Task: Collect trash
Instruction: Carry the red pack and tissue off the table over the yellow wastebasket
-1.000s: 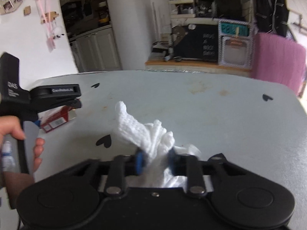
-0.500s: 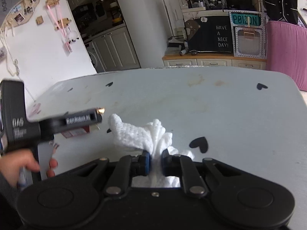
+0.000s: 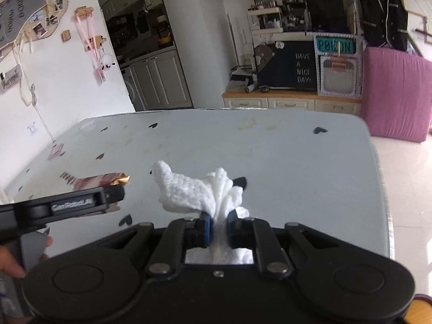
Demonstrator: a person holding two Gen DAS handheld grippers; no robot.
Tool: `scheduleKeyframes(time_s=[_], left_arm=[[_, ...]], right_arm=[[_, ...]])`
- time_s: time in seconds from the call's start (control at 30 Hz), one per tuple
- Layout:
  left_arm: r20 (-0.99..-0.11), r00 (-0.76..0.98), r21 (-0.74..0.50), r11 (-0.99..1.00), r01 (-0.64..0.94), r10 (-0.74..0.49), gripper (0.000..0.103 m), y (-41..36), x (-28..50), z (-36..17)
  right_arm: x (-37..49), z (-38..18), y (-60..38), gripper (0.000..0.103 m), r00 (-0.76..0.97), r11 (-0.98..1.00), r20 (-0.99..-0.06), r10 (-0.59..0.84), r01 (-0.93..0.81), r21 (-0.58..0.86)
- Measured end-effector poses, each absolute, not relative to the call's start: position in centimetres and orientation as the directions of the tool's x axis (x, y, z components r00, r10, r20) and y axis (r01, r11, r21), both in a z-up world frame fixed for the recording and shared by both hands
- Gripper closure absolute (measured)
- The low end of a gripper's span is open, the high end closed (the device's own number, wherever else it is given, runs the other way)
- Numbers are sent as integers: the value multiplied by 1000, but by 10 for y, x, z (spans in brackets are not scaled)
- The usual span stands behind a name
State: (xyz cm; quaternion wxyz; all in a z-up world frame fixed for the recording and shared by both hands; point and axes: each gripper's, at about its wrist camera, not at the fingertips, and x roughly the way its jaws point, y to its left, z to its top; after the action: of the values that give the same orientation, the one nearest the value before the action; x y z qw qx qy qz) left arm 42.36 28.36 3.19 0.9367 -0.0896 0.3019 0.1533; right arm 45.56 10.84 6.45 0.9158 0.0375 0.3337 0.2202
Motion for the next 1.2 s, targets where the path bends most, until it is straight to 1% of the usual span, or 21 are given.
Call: scheduleKeyframes(time_s=[0.13, 0.5, 0.77, 0.9, 1.03, 1.2], left_arm=[[-579, 782, -78, 939, -334, 230, 10, 270, 394, 39], [-541, 819, -93, 954, -285, 192, 10, 225, 324, 50], [-532, 833, -129, 958, -257, 152, 10, 196, 279, 51], [-527, 840, -132, 964, -231, 129, 10, 180, 263, 51], [-517, 850, -130, 972, -194, 101, 10, 160, 254, 53], [-508, 861, -137, 982, -128, 42, 10, 123, 252, 52]], right_arm=[[432, 70, 92, 91, 697, 901, -577, 426, -386, 199], [375, 71, 42, 91, 681, 885, -567, 464, -384, 264], [329, 81, 9, 91, 708, 895, -551, 442, -388, 220], [310, 86, -12, 91, 736, 916, -547, 399, -348, 199], [294, 87, -38, 91, 748, 925, -544, 380, -318, 209], [276, 88, -74, 91, 767, 941, -545, 339, -275, 199]])
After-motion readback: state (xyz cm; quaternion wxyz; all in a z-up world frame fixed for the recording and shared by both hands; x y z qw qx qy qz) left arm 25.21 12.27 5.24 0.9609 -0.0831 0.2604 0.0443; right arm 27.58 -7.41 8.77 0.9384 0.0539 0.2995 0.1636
